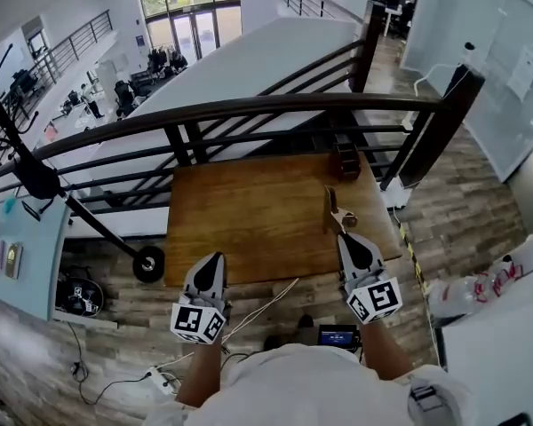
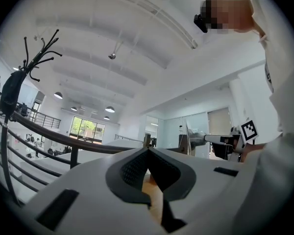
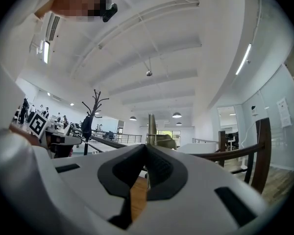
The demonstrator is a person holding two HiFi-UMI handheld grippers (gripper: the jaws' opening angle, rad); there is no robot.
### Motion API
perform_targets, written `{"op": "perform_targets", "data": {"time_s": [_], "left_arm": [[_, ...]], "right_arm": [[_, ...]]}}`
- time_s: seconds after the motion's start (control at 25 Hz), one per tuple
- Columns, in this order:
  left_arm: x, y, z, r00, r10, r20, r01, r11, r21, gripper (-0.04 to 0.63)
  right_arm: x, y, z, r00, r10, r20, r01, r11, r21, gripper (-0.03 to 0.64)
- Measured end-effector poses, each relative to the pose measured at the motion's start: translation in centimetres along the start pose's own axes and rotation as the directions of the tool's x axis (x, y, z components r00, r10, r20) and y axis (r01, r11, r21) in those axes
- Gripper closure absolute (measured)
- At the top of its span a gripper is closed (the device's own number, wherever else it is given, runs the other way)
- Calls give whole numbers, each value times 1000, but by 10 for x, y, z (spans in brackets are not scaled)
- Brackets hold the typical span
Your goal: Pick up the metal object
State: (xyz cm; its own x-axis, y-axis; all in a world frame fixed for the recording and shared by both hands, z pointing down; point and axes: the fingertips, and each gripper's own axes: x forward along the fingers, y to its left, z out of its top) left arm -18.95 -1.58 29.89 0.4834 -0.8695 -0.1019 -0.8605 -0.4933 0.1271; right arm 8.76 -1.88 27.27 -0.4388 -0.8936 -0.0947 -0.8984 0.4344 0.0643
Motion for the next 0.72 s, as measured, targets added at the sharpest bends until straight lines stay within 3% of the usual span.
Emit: {"op": "perform_targets", "data": {"time_s": [0.28, 0.72], "left_arm": [[-11, -27, -8, 998, 54, 24, -54, 999, -10, 586], [-5, -129, -10, 999, 28, 27, -29, 1000, 7, 586]], "right_arm": [[-18, -8, -8, 999, 38, -13, -37, 995, 91, 592], [-83, -48, -26, 996, 81, -29, -77, 989, 122, 592]]}}
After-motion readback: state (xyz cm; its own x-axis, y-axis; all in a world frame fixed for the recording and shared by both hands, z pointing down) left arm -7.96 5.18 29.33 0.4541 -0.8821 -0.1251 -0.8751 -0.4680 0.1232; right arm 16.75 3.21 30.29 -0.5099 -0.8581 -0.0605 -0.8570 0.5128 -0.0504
